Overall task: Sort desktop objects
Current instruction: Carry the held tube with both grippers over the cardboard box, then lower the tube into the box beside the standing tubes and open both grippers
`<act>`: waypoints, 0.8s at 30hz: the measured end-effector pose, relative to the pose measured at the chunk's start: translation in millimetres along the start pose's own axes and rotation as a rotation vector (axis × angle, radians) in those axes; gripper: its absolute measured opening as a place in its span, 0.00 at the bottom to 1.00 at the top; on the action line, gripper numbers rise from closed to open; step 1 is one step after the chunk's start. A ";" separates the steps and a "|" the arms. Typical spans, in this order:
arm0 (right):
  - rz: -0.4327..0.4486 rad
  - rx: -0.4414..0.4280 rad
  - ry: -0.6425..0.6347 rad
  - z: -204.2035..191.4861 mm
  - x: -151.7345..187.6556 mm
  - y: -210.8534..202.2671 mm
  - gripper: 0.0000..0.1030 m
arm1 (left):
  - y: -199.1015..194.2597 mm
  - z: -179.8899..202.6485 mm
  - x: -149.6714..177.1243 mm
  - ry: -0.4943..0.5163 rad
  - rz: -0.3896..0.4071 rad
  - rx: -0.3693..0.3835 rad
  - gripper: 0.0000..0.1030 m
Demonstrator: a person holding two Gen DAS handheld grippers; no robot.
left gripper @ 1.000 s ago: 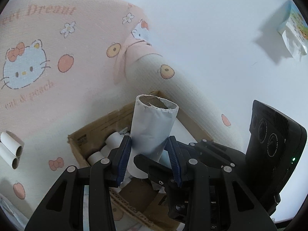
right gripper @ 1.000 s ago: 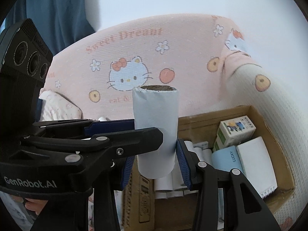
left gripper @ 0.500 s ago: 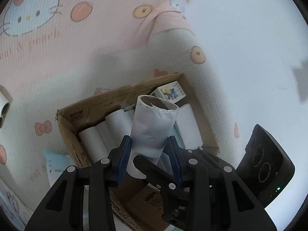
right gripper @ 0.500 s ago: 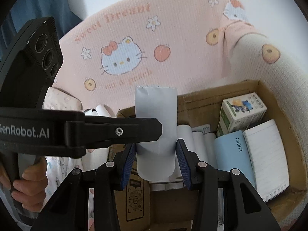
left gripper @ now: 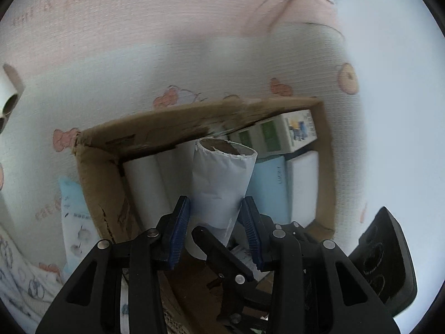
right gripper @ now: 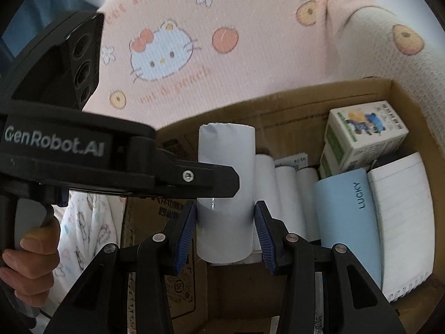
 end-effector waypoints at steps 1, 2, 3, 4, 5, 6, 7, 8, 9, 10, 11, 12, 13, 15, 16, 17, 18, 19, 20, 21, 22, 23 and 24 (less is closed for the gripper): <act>0.002 0.002 0.002 0.0 0.1 1.6 0.39 | -0.2 0.8 -0.6 0.000 0.002 -0.021 0.41; 0.001 -0.001 0.005 0.1 -0.3 3.0 0.39 | 1.5 1.3 -1.1 -0.001 0.000 -0.034 0.41; -0.005 -0.005 0.011 0.6 -1.0 5.0 0.39 | 2.0 1.1 -1.7 -0.006 -0.004 -0.043 0.40; -0.011 -0.005 0.011 0.5 -1.5 6.6 0.39 | 3.6 0.3 -2.4 -0.014 -0.015 -0.052 0.40; -0.020 0.000 0.005 0.1 -1.3 8.4 0.39 | 4.4 -0.8 -2.8 -0.018 -0.024 -0.059 0.39; -0.031 0.006 -0.003 -0.8 -0.9 10.5 0.39 | 5.6 -1.3 -4.1 -0.020 -0.032 -0.068 0.38; -0.037 0.008 -0.006 -2.6 -1.5 11.9 0.39 | 6.7 -1.5 -4.9 -0.018 -0.042 -0.081 0.38; -0.047 0.011 -0.006 -3.2 -1.2 14.0 0.39 | 7.7 -2.2 -5.7 -0.014 -0.052 -0.094 0.37; -0.056 0.011 -0.005 -3.4 -1.6 15.7 0.39 | 8.8 -2.0 -6.9 -0.008 -0.061 -0.102 0.37; -0.058 0.007 0.000 -2.7 -3.0 16.4 0.39 | 9.4 -1.8 -7.9 -0.004 -0.071 -0.109 0.36; -0.058 0.004 0.002 -2.0 -2.9 17.2 0.39 | 10.1 -2.0 -8.9 -0.005 -0.081 -0.112 0.36; -0.062 0.001 0.006 -1.2 -2.8 18.5 0.39 | 10.1 -2.9 -9.9 -0.008 -0.086 -0.111 0.35; -0.071 0.001 0.012 0.0 -2.5 20.3 0.39 | 9.7 -3.1 -10.7 -0.009 -0.087 -0.112 0.35; -0.080 -0.002 0.026 1.7 -1.9 22.9 0.38 | 10.2 -3.6 -11.9 -0.005 -0.084 -0.110 0.32; -0.083 -0.009 0.029 1.7 -1.6 24.1 0.37 | 10.3 -4.6 -12.1 -0.008 -0.083 -0.113 0.30; -0.089 -0.012 0.027 1.2 -1.1 25.6 0.34 | 10.5 -5.1 -12.3 -0.007 -0.081 -0.117 0.28; -0.094 -0.010 0.029 1.3 -0.6 27.2 0.34 | 10.7 -5.3 -12.8 -0.001 -0.078 -0.117 0.25; -0.102 -0.003 0.033 2.0 0.0 28.8 0.34 | 11.0 -5.4 -13.0 0.003 -0.077 -0.118 0.24; -0.106 0.001 0.033 2.3 0.5 29.8 0.34 | 11.3 -5.6 -13.3 0.006 -0.077 -0.121 0.23; -0.105 -0.002 0.032 2.1 0.9 30.2 0.34 | 11.0 -6.3 -13.5 0.006 -0.078 -0.119 0.22; -0.106 -0.004 0.033 1.8 1.3 30.4 0.34 | 9.1 -8.3 -13.6 0.007 -0.079 -0.114 0.22; -0.105 -0.006 0.031 0.9 1.7 30.0 0.34 | 8.2 -9.0 -13.7 0.012 -0.081 -0.107 0.22; -0.105 -0.011 0.024 -0.8 2.0 28.7 0.34 | 6.5 -9.8 -13.6 0.020 -0.080 -0.104 0.22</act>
Point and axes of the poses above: each gripper's, at about its wrist camera, not at the fingertips, and y roughly the way its jaws point, z to its right, x to its underside, the point moved 2 cm from there along y, roughly the way its jaws point, and after that the axes turned 11 degrees about -x, right-handed, at the moved point
